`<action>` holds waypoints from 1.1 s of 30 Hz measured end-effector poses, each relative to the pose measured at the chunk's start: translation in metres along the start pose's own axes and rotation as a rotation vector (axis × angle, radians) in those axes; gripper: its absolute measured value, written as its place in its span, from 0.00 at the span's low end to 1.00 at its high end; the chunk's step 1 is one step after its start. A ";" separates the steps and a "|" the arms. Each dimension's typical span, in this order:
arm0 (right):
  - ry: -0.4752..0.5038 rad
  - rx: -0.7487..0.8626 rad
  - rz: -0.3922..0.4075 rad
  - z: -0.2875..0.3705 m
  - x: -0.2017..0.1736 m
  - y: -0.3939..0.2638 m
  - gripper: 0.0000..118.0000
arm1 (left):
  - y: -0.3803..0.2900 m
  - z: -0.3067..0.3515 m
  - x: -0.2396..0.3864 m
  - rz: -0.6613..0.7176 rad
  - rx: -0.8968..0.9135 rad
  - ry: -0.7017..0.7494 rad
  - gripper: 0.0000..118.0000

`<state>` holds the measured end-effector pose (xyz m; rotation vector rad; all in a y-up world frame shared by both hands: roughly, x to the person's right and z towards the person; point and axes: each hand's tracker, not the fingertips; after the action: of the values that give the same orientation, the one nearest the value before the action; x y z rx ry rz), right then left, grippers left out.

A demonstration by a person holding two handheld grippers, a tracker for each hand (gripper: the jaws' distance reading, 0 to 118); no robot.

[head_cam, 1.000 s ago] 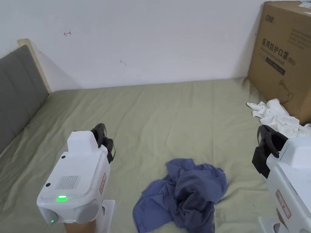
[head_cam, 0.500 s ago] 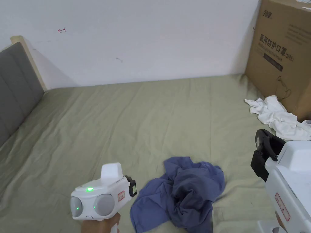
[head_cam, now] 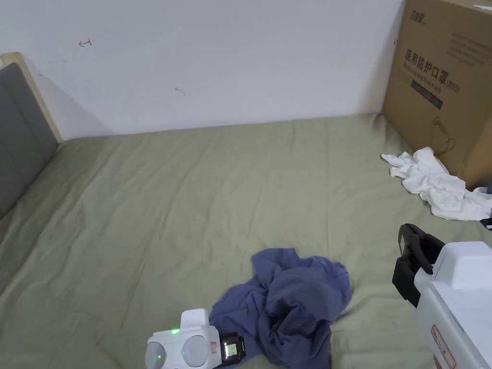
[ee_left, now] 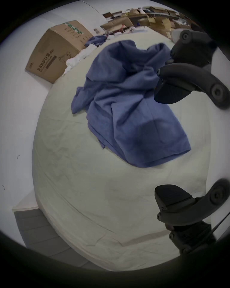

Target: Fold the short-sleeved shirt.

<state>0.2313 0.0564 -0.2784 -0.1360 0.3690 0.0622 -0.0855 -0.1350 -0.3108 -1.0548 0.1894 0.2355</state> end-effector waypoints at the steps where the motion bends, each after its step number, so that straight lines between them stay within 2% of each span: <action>1: -0.001 -0.004 0.001 -0.002 -0.001 -0.001 0.00 | -0.002 -0.004 0.002 -0.014 -0.002 0.013 0.92; 2: 0.000 -0.008 0.001 -0.003 0.000 -0.002 0.00 | -0.003 -0.010 0.004 -0.022 -0.014 0.030 0.91; 5: 0.003 -0.021 0.000 -0.008 0.000 -0.005 0.00 | -0.004 -0.024 0.008 -0.047 -0.065 0.065 0.61; 7: 0.004 -0.029 -0.001 -0.010 0.003 -0.007 0.00 | -0.007 -0.027 0.010 -0.063 -0.067 0.069 0.60; 8: 0.006 -0.035 -0.001 -0.012 0.002 -0.009 0.00 | -0.008 -0.026 0.013 -0.069 -0.060 0.072 0.56; 10: 0.010 -0.045 -0.001 -0.017 0.004 -0.011 0.00 | -0.006 -0.018 0.016 -0.095 -0.064 0.062 0.26; 11: 0.011 -0.051 -0.001 -0.020 0.004 -0.012 0.00 | -0.006 -0.016 0.017 -0.105 -0.056 0.048 0.16; 12: 0.011 -0.057 -0.003 -0.024 0.004 -0.014 0.00 | -0.005 -0.014 0.017 -0.110 -0.052 0.039 0.11; 13: 0.009 -0.068 -0.007 -0.029 0.004 -0.015 0.00 | -0.003 -0.012 0.015 -0.118 -0.040 0.010 0.11; 14: 0.006 -0.084 -0.014 -0.036 0.008 -0.017 0.00 | -0.001 -0.008 0.012 -0.106 -0.032 -0.029 0.04; 18: -0.014 -0.225 -0.034 -0.083 0.016 -0.027 0.01 | 0.010 0.024 -0.004 -0.022 0.048 -0.125 0.02; 20: 0.017 -0.326 -0.055 -0.118 0.021 -0.039 0.02 | 0.016 0.043 -0.009 -0.005 0.086 -0.196 0.02; 22: 0.043 -0.431 -0.086 -0.151 0.030 -0.055 0.09 | 0.022 0.054 -0.015 0.010 0.122 -0.245 0.02; 23: 0.050 -0.469 -0.107 -0.169 0.034 -0.065 0.18 | 0.024 0.058 -0.017 0.018 0.129 -0.252 0.02; 25: 0.055 -0.575 -0.106 -0.200 0.034 -0.083 0.54 | 0.027 0.063 -0.019 0.026 0.145 -0.268 0.02; 27: 0.061 -0.618 -0.098 -0.225 0.044 -0.104 0.81 | 0.029 0.065 -0.020 0.031 0.150 -0.275 0.02; 28: 0.067 -0.652 -0.093 -0.240 0.045 -0.115 0.84 | 0.029 0.064 -0.021 0.030 0.154 -0.280 0.02; 29: 0.036 -0.682 -0.112 -0.244 0.044 -0.121 0.84 | 0.030 0.064 -0.020 0.029 0.153 -0.282 0.02; 31: 0.033 -0.746 -0.114 -0.263 0.057 -0.142 0.83 | 0.030 0.062 -0.021 0.027 0.148 -0.282 0.02; 32: 0.042 -0.792 -0.099 -0.271 0.058 -0.149 0.82 | 0.030 0.061 -0.022 0.024 0.146 -0.284 0.02; 33: 0.045 -0.822 -0.087 -0.276 0.058 -0.155 0.76 | 0.031 0.059 -0.023 0.024 0.143 -0.281 0.02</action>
<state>0.2007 -0.1340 -0.5359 -0.9666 0.3641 0.1229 -0.1133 -0.0707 -0.3020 -0.8679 -0.0340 0.3829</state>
